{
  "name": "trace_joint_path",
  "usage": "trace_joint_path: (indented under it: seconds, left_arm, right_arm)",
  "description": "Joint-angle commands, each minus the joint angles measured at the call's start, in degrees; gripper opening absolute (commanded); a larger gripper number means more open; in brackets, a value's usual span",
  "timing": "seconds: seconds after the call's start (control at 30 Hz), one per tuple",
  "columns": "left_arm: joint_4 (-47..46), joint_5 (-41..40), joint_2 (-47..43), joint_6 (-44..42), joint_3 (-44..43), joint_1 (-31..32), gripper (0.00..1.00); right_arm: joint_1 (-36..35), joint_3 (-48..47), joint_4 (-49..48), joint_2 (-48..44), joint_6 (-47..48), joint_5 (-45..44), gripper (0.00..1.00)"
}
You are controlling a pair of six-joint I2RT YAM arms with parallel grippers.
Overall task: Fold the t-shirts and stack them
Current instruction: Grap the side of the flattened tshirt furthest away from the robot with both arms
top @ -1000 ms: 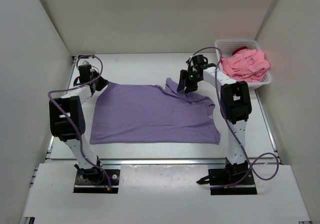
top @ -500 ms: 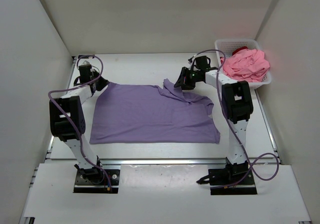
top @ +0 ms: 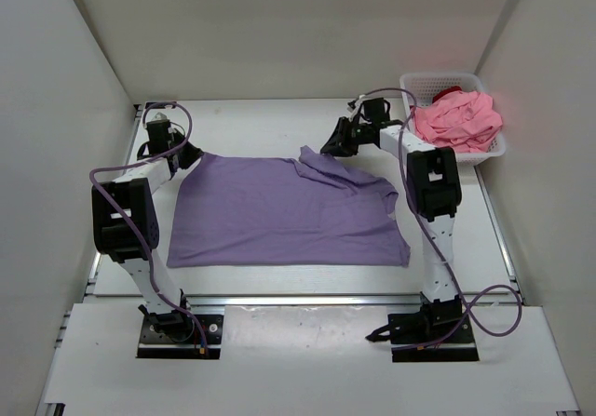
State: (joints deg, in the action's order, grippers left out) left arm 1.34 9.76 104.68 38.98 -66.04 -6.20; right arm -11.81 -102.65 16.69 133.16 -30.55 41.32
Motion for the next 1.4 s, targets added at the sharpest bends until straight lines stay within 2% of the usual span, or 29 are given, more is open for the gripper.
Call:
trace_joint_path:
  seconds: [0.0, 0.03, 0.1, 0.2, 0.3, 0.47, 0.63, 0.77, 0.9, 0.97, 1.0, 1.13, 1.2, 1.23, 1.3, 1.37]
  left_arm:
    - [-0.29, 0.17, -2.29, -0.22, -0.76, -0.05, 0.0]
    - [-0.38, 0.17, -2.2, -0.31, -0.76, 0.13, 0.0]
    - [-0.29, 0.17, -1.94, -0.31, -0.76, 0.13, 0.0]
    - [0.06, -0.01, -2.03, -0.48, -1.19, 0.13, 0.0]
    - [0.06, -0.01, -1.68, -0.4, -1.72, -0.39, 0.0]
    - [-0.29, -0.71, -1.24, -0.66, -1.64, -0.31, 0.0]
    - [-0.38, -0.53, -0.45, -0.75, -1.02, -0.22, 0.0]
    - [0.06, -0.88, -0.27, -0.66, -3.04, -0.13, 0.0]
    - [-0.11, -0.8, -0.45, -0.75, -3.48, -0.39, 0.0]
    - [-0.12, -1.32, -0.01, -0.66, -3.3, -0.57, 0.0]
    - [-0.37, -0.8, 0.52, -0.66, -3.48, -0.92, 0.0]
    - [-0.29, -0.45, 1.4, -0.66, -2.96, -0.66, 0.0]
    - [-0.38, -0.88, 1.4, -0.75, -2.87, -0.75, 0.0]
    - [-0.29, -0.97, 1.23, -0.75, -3.39, -1.27, 0.0]
    - [0.15, -0.97, 1.84, -0.84, -3.92, -0.75, 0.0]
    - [-0.29, -0.8, 1.75, -0.92, -4.01, -0.66, 0.0]
  right_arm:
    - [0.57, -9.55, 2.37, 3.32, 1.0, 0.7, 0.19]
    - [0.91, -10.89, 5.08, 4.29, 2.67, -0.7, 0.07]
    - [0.74, -14.23, 7.22, 4.3, 4.78, -3.95, 0.0]
    - [0.91, -12.93, 6.34, 0.27, 7.24, -8.88, 0.0]
    - [0.92, -10.04, 6.87, -3.34, 11.89, -18.19, 0.0]
    - [1.0, -10.99, 10.64, -0.28, 18.5, -26.98, 0.0]
    - [2.32, -20.1, 16.87, 6.48, 18.06, -24.89, 0.0]
    - [1.44, -30.39, 17.68, 5.72, 19.55, -24.01, 0.0]
    - [-0.05, -25.33, 12.51, -2.44, 21.4, -24.44, 0.0]
    - [-0.32, -15.17, 7.67, -5.18, 20.97, -24.71, 0.03]
    - [-0.05, -13.99, 6.44, -4.41, 20.18, -24.71, 0.03]
    - [2.58, -22.05, 17.56, 5.6, 17.71, -23.04, 0.01]
    - [3.02, -27.84, 22.04, 11.56, 17.54, -23.39, 0.07]
    - [3.63, -32.22, 25.29, 12.98, 17.19, -23.65, 0.15]
    - [4.08, -30.35, 24.8, 12.75, 16.31, -24.18, 0.2]
    - [5.66, -30.67, 26.54, 12.47, 16.04, -24.62, 0.16]
